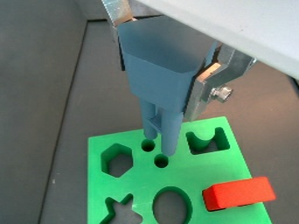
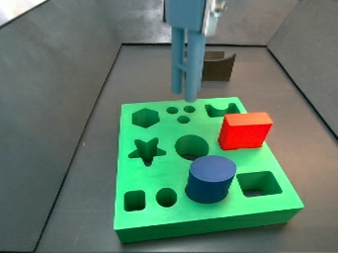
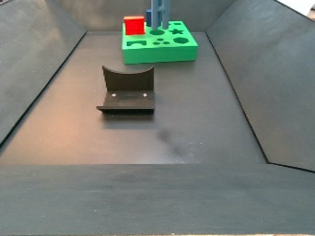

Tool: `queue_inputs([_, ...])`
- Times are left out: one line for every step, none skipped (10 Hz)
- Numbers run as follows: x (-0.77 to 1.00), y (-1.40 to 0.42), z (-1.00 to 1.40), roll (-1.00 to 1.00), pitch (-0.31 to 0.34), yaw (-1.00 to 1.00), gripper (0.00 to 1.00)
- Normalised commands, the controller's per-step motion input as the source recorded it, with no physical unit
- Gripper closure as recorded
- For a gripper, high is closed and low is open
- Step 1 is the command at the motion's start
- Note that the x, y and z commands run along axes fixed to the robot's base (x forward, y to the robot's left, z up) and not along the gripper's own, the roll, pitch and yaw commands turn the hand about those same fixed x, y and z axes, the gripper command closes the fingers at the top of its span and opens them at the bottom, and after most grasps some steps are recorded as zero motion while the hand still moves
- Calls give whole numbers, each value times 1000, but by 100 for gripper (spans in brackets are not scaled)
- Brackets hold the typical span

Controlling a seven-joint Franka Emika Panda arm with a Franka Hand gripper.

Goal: Pick up the 3 prong object. Move up. Place the 3 prong object on the fixture. Regrasp the 3 prong object. Move to above the board. Insert the 3 prong object.
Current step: Insert the 3 prong object.

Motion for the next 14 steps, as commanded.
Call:
queue_inputs([0, 0, -420, 83, 0, 0, 100])
queue_inputs([0, 0, -423, 79, -1, 0, 100])
queue_inputs([69, 0, -323, 26, -1, -57, 100])
queue_inputs([103, 0, -189, 0, 0, -71, 100])
queue_inputs([0, 0, -157, 0, 0, -57, 100])
queue_inputs([0, 0, -171, 0, -9, -149, 100])
queue_inputs([0, 0, -149, 0, 0, -103, 100])
queue_inputs([0, 0, -129, 0, 0, -74, 100])
queue_inputs([0, 0, -129, 0, 0, -66, 100])
queue_inputs([0, 0, -143, 0, 0, -31, 100])
queue_inputs([0, -29, -189, -6, -34, -40, 100])
queue_inputs([0, -26, -197, -9, -36, -37, 100])
queue_inputs([29, -26, -209, -17, -41, -46, 100])
queue_inputs([46, -54, -169, -46, -53, -57, 100])
